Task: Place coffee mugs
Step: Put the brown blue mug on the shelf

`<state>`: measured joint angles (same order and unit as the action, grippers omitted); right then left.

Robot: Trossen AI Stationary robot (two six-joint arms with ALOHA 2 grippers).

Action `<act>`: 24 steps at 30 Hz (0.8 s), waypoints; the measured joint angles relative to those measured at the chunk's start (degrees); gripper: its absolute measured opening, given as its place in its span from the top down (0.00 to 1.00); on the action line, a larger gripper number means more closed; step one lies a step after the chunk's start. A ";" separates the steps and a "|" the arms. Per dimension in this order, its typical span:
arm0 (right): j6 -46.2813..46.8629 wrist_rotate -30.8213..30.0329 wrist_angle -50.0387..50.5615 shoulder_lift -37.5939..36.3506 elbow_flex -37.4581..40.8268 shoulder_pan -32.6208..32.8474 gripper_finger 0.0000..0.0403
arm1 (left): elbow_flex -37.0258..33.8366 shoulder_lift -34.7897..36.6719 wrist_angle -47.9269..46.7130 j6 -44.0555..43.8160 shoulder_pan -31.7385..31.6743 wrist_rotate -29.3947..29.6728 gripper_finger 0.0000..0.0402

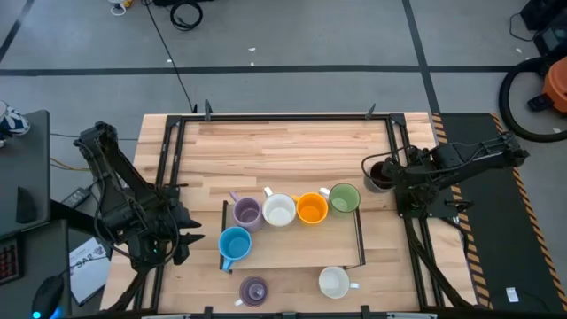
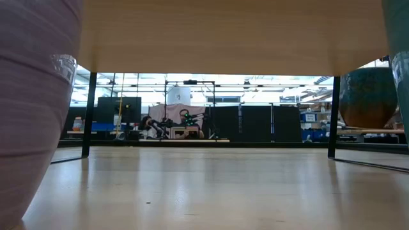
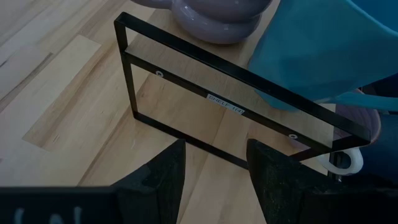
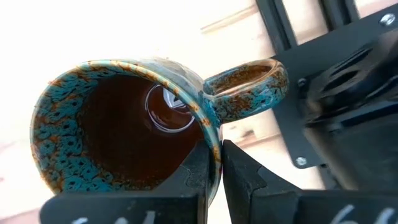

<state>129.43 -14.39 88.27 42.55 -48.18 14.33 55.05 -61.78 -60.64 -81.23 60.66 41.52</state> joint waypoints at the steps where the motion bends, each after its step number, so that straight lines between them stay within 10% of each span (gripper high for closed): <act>1: -0.20 0.03 -0.50 0.59 0.00 -0.73 0.92 | 0.00 0.00 0.00 0.02 0.00 0.02 0.56; 24: -17.05 2.60 -10.13 11.53 0.00 -20.49 0.92 | 0.00 0.00 -0.02 0.00 0.00 0.00 0.56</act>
<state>112.38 -11.79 78.13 54.08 -48.18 -6.16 55.05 -61.78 -60.66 -81.23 60.66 41.52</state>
